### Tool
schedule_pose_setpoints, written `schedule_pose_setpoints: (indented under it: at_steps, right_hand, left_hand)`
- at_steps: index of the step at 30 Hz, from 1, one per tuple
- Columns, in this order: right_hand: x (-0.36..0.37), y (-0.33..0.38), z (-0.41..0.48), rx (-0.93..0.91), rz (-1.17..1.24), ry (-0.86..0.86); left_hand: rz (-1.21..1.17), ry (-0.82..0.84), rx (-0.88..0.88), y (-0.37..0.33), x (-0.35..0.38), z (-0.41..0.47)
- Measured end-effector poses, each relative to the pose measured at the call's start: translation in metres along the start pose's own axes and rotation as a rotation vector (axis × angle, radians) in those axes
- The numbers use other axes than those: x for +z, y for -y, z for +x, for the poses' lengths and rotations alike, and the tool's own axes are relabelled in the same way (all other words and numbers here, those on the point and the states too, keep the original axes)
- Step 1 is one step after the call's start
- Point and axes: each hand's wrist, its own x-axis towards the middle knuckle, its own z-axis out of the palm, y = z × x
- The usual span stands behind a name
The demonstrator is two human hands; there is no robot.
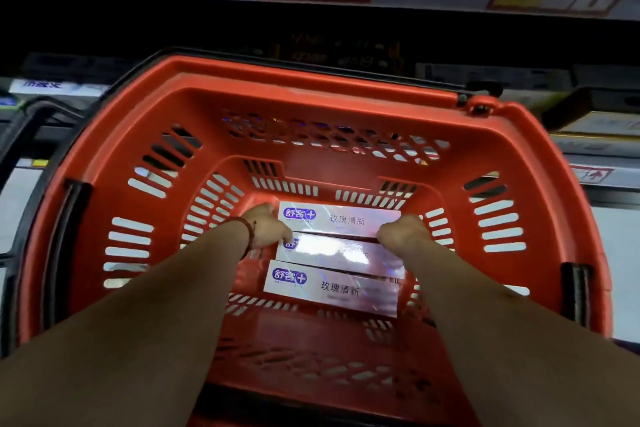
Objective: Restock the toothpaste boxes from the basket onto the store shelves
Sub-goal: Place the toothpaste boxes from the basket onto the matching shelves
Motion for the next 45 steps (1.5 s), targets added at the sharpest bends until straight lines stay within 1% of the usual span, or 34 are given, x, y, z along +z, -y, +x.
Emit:
schedule_pose_setpoints:
  at_steps: [2,4,7,11,14,17,20,23,26,28,31,33,37,40,43,45]
  right_hand:
    - [0.000,-0.001,0.006,0.011,0.032,-0.004]
    - [-0.003,-0.001,0.005,0.014,0.048,0.021]
    - [-0.008,0.003,-0.004,-0.014,0.054,0.068]
    - [-0.003,0.021,-0.028,-0.063,0.085,0.136]
    - [0.005,0.040,-0.037,-0.123,0.069,0.161]
    - [0.011,0.064,-0.060,-0.202,0.032,0.166]
    - [0.016,0.087,-0.090,-0.267,0.025,0.149]
    - [0.019,0.105,-0.119,-0.333,0.014,0.128]
    - [0.017,0.122,-0.145,-0.401,0.004,0.096]
    - [0.016,0.131,-0.163,-0.454,-0.049,0.071]
    - [0.011,0.143,-0.189,-0.496,0.049,0.041]
    - [0.006,0.152,-0.207,-0.528,0.113,-0.006]
    - [-0.013,0.176,-0.235,-0.646,0.159,-0.084]
    - [-0.029,0.191,-0.253,-0.711,0.195,-0.099]
    - [-0.037,0.202,-0.262,-0.771,0.276,-0.096]
    - [-0.040,0.208,-0.264,-0.761,0.342,-0.089]
  left_hand:
    - [-0.086,0.024,-0.009,0.016,0.004,0.034]
    - [-0.165,-0.004,-0.019,0.021,0.002,0.039]
    - [-0.279,-0.063,0.039,0.013,-0.010,0.000]
    - [-0.498,-0.194,0.047,0.029,-0.029,-0.027]
    - [-0.605,-0.307,0.069,0.040,-0.035,-0.055]
    - [-0.703,-0.400,0.057,0.058,-0.043,-0.077]
    - [-0.810,-0.476,0.086,0.079,-0.060,-0.091]
    - [-0.830,-0.537,0.159,0.092,-0.081,-0.103]
    - [-0.830,-0.554,0.237,0.092,-0.100,-0.139]
    - [-0.854,-0.583,0.246,0.096,-0.111,-0.155]
    - [-0.931,-0.624,0.268,0.098,-0.125,-0.180]
    - [-0.914,-0.609,0.312,0.095,-0.133,-0.198]
    - [-0.947,-0.630,0.381,0.094,-0.154,-0.225]
    - [-0.945,-0.674,0.441,0.087,-0.171,-0.242]
    - [-0.928,-0.743,0.449,0.068,-0.191,-0.253]
    - [-0.906,-0.755,0.485,0.058,-0.203,-0.251]
